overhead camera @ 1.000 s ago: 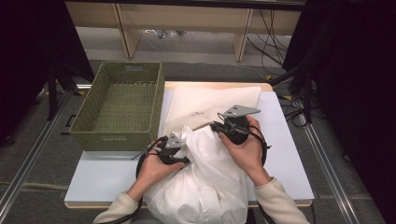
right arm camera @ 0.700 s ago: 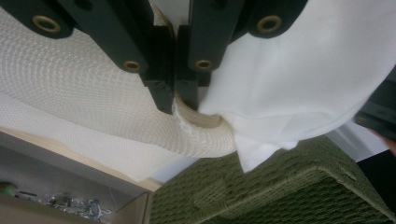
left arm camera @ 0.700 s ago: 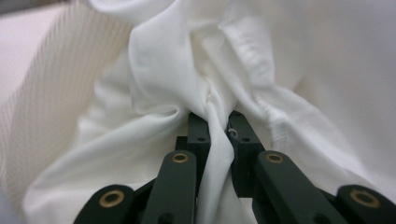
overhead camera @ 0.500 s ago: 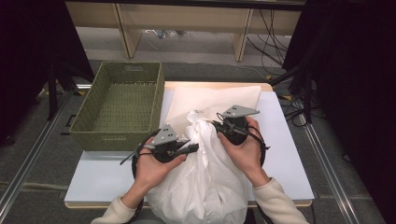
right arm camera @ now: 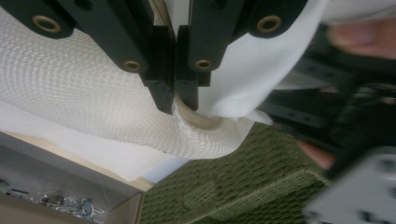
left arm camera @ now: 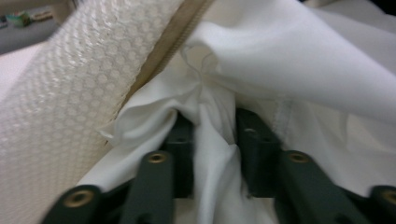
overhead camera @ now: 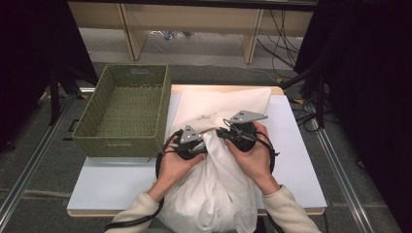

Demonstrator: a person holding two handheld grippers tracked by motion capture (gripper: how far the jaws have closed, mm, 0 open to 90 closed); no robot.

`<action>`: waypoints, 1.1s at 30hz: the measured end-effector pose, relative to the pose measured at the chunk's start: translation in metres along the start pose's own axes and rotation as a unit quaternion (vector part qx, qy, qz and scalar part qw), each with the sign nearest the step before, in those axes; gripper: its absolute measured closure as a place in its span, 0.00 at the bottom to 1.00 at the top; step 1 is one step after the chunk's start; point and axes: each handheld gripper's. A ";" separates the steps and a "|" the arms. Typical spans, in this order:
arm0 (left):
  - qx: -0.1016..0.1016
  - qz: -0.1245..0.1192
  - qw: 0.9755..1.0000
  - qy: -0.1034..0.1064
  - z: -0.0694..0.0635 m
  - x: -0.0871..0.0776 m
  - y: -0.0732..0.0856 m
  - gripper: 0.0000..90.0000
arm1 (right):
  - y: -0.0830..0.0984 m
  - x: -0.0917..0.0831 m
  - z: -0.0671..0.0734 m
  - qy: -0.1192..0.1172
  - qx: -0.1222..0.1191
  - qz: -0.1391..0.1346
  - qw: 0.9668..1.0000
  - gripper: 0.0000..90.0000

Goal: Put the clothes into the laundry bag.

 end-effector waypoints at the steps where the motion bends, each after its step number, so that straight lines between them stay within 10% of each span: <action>1: 0.006 -0.009 1.000 0.007 -0.002 -0.007 0.000 0.64 | 0.000 -0.001 -0.002 -0.003 0.002 0.002 1.000 0.99; 10: 0.015 -0.045 0.998 0.038 -0.016 -0.065 -0.003 0.39 | -0.001 -0.004 -0.007 0.008 0.005 -0.001 1.000 0.99; 17: 0.041 0.020 0.998 0.032 -0.029 -0.025 0.019 0.35 | 0.000 -0.003 -0.005 0.005 0.017 0.001 1.000 0.99; 27: 0.052 0.090 0.995 -0.003 -0.033 0.017 0.025 0.68 | 0.000 -0.001 -0.005 0.004 0.005 0.007 1.000 0.99; 33: 0.002 0.037 0.999 0.029 -0.028 0.001 0.016 0.94 | 0.000 -0.001 0.000 0.003 -0.001 0.007 1.000 0.99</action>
Point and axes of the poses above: each handheld gripper's, and its own axes: x roughly forward along the jaws, y roughly out of its underside, z roughly to its left, and after that the axes turned 1 degree about -x, right-handed
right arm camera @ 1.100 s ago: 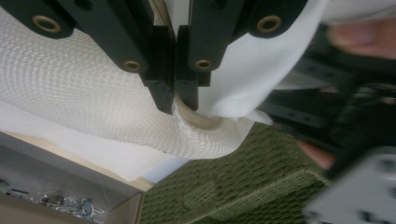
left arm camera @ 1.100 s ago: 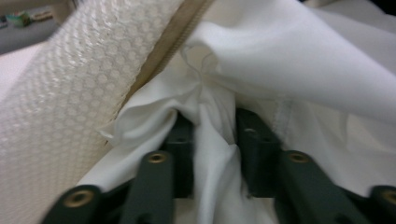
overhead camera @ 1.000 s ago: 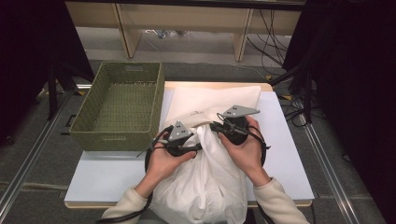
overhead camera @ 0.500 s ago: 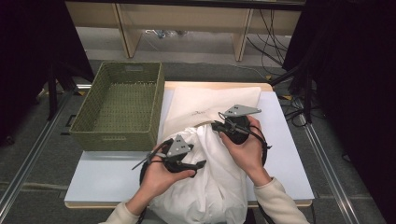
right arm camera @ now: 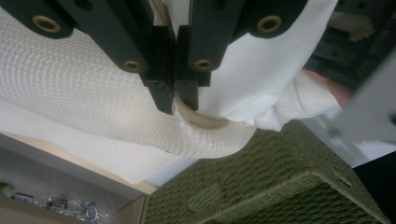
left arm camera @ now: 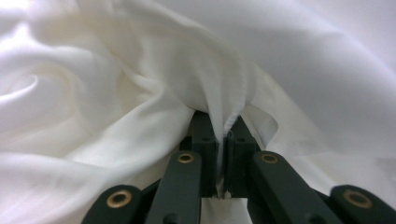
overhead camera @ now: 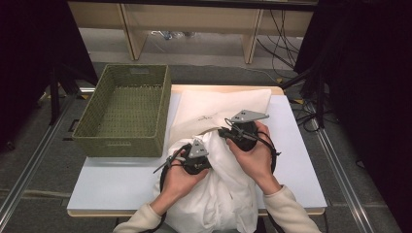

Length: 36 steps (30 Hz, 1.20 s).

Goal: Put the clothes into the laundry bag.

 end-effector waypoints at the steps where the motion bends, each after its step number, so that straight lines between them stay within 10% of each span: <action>1: -0.014 -0.022 1.000 0.004 -0.003 -0.008 -0.005 0.94 | 0.000 0.000 0.001 0.001 0.000 -0.001 1.000 0.99; 7: -0.004 -0.080 0.997 -0.006 -0.005 -0.026 -0.026 0.95 | -0.004 -0.005 0.008 -0.005 -0.014 -0.018 1.000 0.99; 16: -0.022 -0.026 0.998 -0.051 0.027 0.026 -0.010 0.91 | -0.001 0.001 0.010 -0.013 -0.011 -0.003 1.000 0.99; 26: 0.046 -0.070 0.996 -0.024 0.013 -0.017 -0.017 0.51 | -0.001 -0.001 -0.001 -0.009 0.001 -0.006 1.000 0.99; 30: 0.036 -0.086 0.996 -0.001 0.007 -0.045 -0.016 0.40 | -0.001 -0.003 -0.002 -0.006 0.004 -0.007 1.000 0.99; 36: 0.041 -0.053 0.997 -0.041 0.023 -0.053 -0.006 0.33 | -0.001 -0.002 -0.004 -0.003 0.003 -0.008 1.000 0.99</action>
Point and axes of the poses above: each handheld gripper's, and its own axes: x roughly forward along the jaws, y roughly out of its underside, z roughly to its left, and after that the axes turned 1 degree about -x, right-handed
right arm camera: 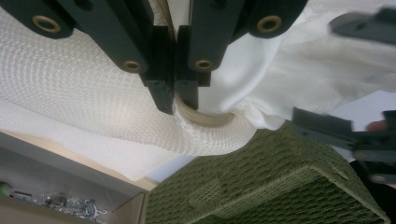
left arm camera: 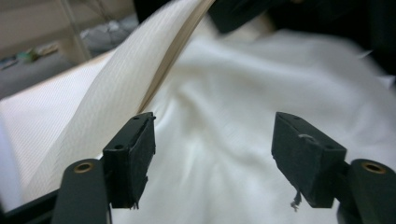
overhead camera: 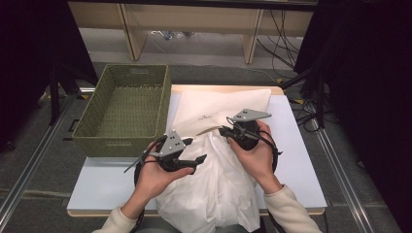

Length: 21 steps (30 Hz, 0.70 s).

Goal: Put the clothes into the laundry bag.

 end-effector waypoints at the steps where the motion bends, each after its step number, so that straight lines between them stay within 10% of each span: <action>1: 0.001 0.018 1.000 -0.007 0.004 0.006 0.005 0.32 | 0.000 0.001 0.000 -0.001 0.001 -0.002 1.000 0.99; 10: 0.013 0.078 0.997 0.005 0.010 0.050 0.026 0.79 | 0.001 0.002 0.000 -0.005 0.002 0.004 1.000 0.99; 14: -0.024 0.046 0.999 0.010 0.007 0.041 0.019 0.95 | 0.001 0.001 0.001 -0.002 0.007 0.006 1.000 0.99; 21: -0.026 -0.032 0.998 0.041 -0.017 0.017 -0.012 0.96 | -0.001 0.000 0.006 -0.002 0.001 0.002 1.000 0.99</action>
Point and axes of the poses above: each handheld gripper's, and its own axes: x roughly forward along the jaws, y roughly out of its underside, z roughly to its left, and after that the axes turned 1 degree about -x, right-handed
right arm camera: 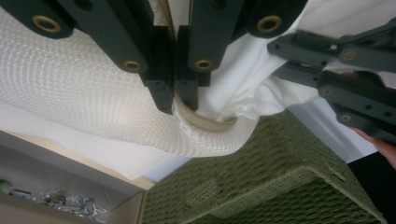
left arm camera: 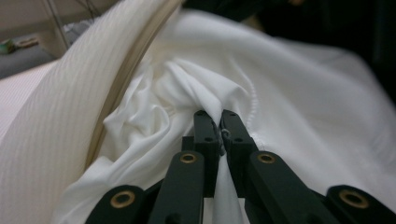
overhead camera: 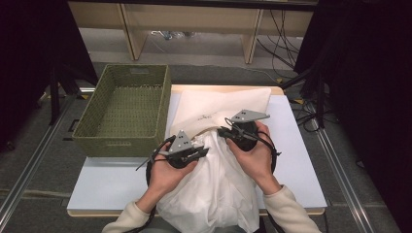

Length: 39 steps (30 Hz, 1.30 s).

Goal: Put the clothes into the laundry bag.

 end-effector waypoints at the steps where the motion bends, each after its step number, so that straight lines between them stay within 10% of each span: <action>1: 0.003 -0.009 1.000 0.003 -0.003 0.001 -0.004 0.96 | -0.001 -0.001 0.002 -0.002 -0.002 -0.002 1.000 0.99; 7: 0.025 0.008 0.999 -0.028 0.008 0.030 -0.007 0.95 | -0.004 -0.005 0.010 -0.021 -0.016 -0.013 1.000 0.99; 12: -0.002 0.046 0.998 -0.047 0.025 0.058 0.015 0.93 | 0.000 0.001 0.003 -0.009 -0.008 0.000 1.000 0.99; 30: 0.018 0.019 1.000 0.006 -0.011 -0.019 0.005 0.32 | 0.001 -0.002 -0.006 0.005 0.009 0.000 1.000 0.99; 39: 0.058 0.100 0.993 -0.008 -0.023 0.045 0.026 0.28 | 0.002 0.000 -0.006 -0.002 0.013 0.007 1.000 0.99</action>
Point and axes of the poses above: each handheld gripper's, and its own axes: x roughly forward along the jaws, y roughly out of its underside, z roughly to its left, and after that the axes turned 1 degree about -x, right-handed
